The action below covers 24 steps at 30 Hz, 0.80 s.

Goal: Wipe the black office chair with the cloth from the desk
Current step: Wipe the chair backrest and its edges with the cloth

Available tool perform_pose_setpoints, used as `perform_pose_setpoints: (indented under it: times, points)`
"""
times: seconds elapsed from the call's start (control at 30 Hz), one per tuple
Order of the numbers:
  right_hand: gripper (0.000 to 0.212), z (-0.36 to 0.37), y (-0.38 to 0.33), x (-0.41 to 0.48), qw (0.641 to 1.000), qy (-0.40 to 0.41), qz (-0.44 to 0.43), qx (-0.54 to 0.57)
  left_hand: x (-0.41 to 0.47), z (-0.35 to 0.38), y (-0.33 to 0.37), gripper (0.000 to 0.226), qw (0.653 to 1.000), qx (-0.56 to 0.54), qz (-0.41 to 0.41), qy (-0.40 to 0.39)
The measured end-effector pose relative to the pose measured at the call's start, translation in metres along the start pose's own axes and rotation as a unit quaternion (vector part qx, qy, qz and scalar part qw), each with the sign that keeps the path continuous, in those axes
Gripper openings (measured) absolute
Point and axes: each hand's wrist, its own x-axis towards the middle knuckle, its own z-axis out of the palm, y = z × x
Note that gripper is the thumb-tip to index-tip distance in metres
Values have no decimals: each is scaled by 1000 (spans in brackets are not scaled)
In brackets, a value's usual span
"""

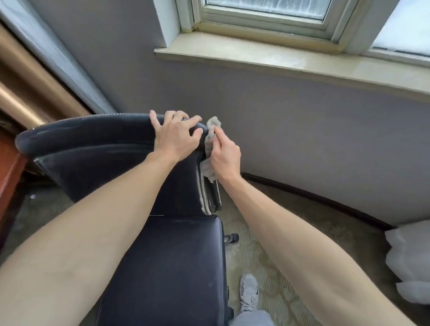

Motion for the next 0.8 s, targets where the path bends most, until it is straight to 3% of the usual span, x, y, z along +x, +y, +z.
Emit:
perform_pose_setpoints:
  times: [0.17,0.3,0.47,0.63,0.8]
  points:
    - [37,13,7,-5,992,-6,-30,120,-5,0,8,34,1000,0,-7,27]
    - [41,24,34,-16,990,-1,-64,123,-8,5,11,31,998,8,-7,67]
    - [37,30,82,-30,991,-39,43,121,-13,13,10,32,994,22,30,107]
    - [36,35,73,-23,989,-15,46,141,-11,18,7,31,992,19,30,117]
    - [36,31,45,-10,982,-1,-33,187,-7,21,4,29,991,4,26,129]
